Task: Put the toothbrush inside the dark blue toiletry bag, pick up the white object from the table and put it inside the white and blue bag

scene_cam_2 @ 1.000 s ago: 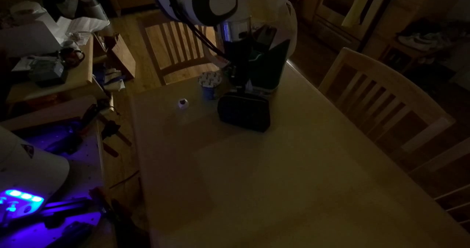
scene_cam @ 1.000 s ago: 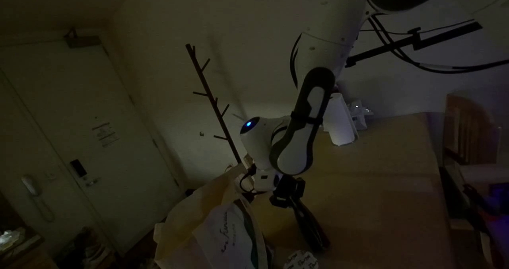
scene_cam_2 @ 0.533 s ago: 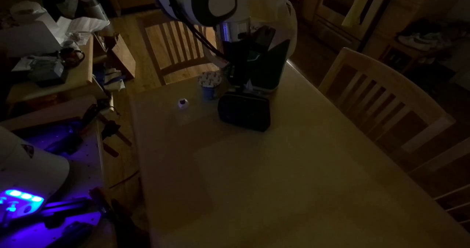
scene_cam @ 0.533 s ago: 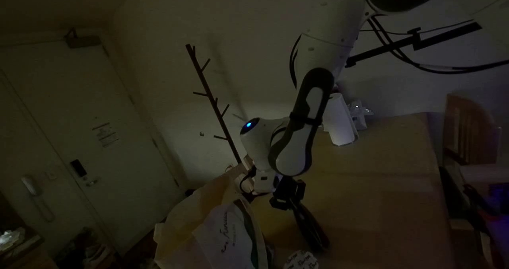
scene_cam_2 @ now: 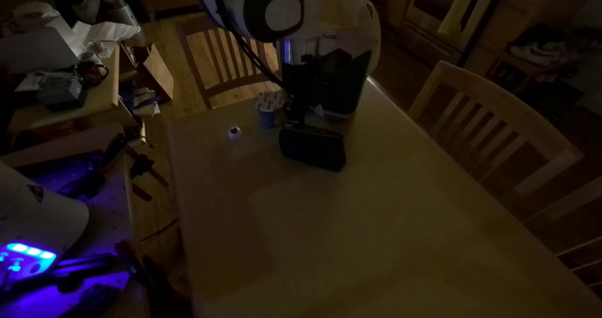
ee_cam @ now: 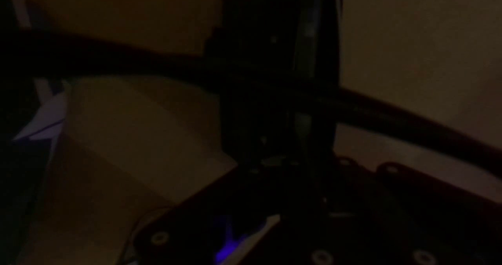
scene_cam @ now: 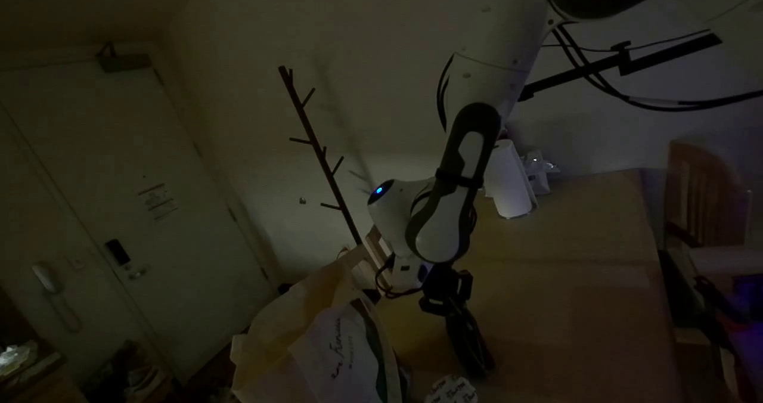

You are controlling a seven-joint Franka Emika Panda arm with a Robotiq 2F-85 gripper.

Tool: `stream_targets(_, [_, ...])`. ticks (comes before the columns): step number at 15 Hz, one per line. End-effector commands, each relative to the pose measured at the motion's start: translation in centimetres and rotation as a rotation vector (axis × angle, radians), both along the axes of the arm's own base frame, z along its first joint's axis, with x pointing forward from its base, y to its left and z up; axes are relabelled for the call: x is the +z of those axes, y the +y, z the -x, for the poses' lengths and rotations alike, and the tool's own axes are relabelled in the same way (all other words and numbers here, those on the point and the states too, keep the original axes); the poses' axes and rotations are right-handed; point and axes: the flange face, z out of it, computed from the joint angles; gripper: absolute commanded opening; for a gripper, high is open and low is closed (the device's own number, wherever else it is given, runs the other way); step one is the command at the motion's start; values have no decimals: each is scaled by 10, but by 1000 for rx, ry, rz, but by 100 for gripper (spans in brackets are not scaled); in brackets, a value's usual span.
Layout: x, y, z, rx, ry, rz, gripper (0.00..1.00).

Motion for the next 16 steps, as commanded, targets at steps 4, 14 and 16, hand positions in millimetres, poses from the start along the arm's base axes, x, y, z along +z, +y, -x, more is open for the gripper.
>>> stream_targets(4, [-4, -12, 16, -124, 85, 19, 48])
stream_targets(14, [6, -15, 21, -228, 76, 69, 100])
stream_targets(16, [7, -16, 20, -254, 76, 76, 100])
